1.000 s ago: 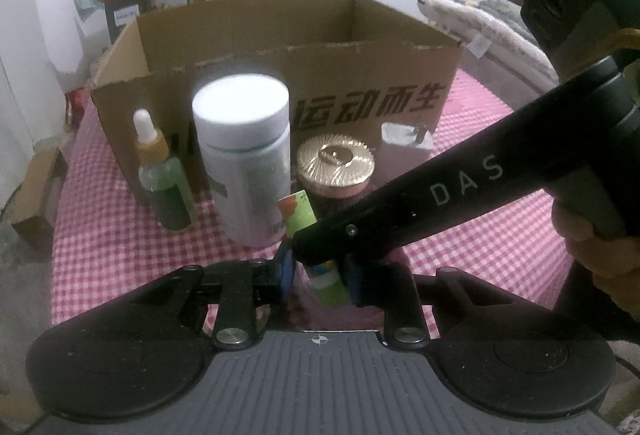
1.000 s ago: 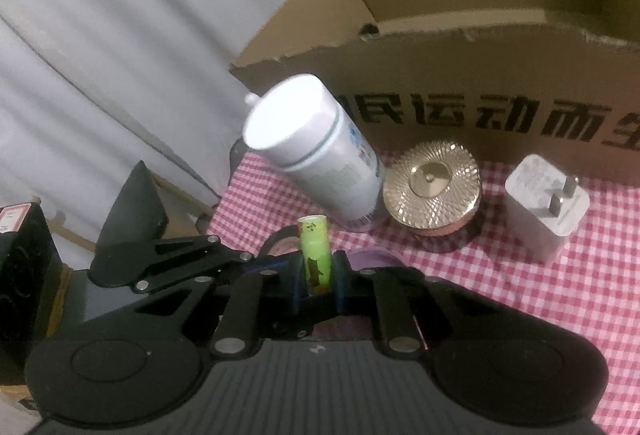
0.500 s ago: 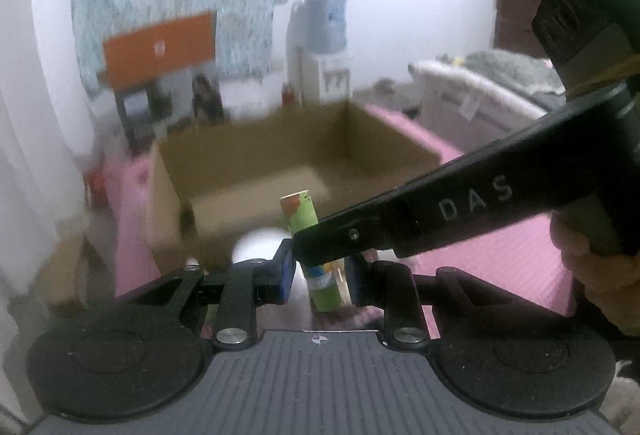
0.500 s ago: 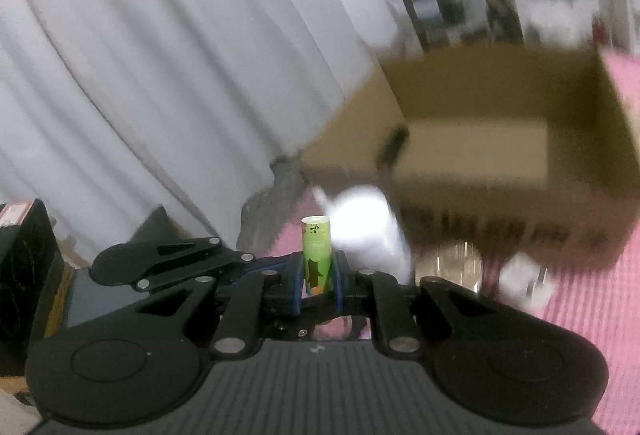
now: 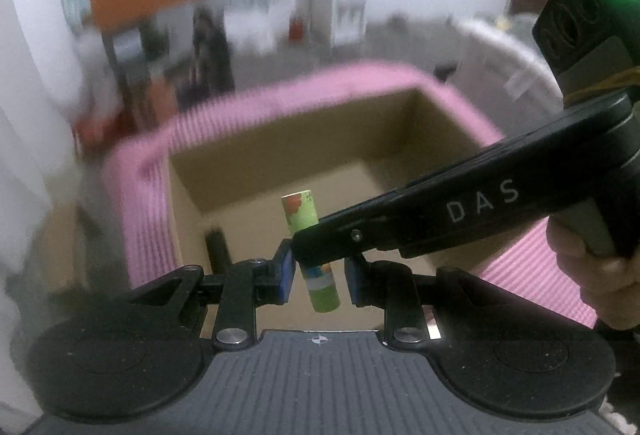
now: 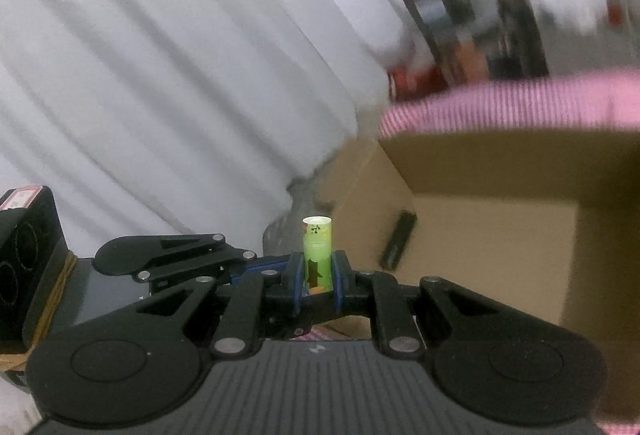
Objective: Organize rigid objects
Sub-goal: 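Carry the lime-green tube into the box and release it, then withdraw the right gripper and move it to the black key fob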
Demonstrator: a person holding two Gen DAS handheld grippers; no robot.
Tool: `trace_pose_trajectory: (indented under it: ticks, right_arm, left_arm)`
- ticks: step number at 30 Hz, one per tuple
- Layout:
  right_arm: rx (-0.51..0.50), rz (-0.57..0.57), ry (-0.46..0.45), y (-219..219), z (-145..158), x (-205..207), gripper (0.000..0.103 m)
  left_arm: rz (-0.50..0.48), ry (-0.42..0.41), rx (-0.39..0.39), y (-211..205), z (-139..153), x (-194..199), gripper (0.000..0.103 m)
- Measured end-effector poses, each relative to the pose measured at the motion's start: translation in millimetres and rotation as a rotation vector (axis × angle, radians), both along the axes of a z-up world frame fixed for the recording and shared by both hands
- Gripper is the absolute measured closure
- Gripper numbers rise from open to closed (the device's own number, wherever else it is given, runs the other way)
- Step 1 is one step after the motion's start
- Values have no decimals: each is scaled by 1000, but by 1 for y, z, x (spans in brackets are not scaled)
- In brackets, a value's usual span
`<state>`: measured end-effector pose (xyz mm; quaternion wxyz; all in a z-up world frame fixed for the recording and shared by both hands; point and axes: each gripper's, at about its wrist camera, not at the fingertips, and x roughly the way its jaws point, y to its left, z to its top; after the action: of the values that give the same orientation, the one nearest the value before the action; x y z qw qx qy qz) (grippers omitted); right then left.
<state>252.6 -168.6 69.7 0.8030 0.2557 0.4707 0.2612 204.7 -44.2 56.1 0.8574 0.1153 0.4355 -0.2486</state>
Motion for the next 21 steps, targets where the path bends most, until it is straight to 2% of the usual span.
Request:
trace_pose_trajectory:
  ticks: [5,9,12,15,17,20,21]
  right_arm:
    - [73,25,243,1,-71,42,87]
    - [96,58,368,8,-103,61,86]
    - [109,78,428,16,-115,66,85]
    - [95,76,455,22,-121,71,84]
    - [115,70,477,22,-128,75,82]
    - [118,54,480,22,-129,72,75]
    - [119,46,477,19,-128,72,73]
  left_arm:
    - [43,177,96,-3,-46,37,78]
    - [53,230,192,-6,-65,43,77]
    - [52,241,252,-10,-70,47,69]
    - [57,262,237,-8,-70,46,58]
    - [67,261,224,-5,-69,44,54]
    - [73,241,201,-2,-62,39,47]
    - [78,225,190,-1,-57,36,38]
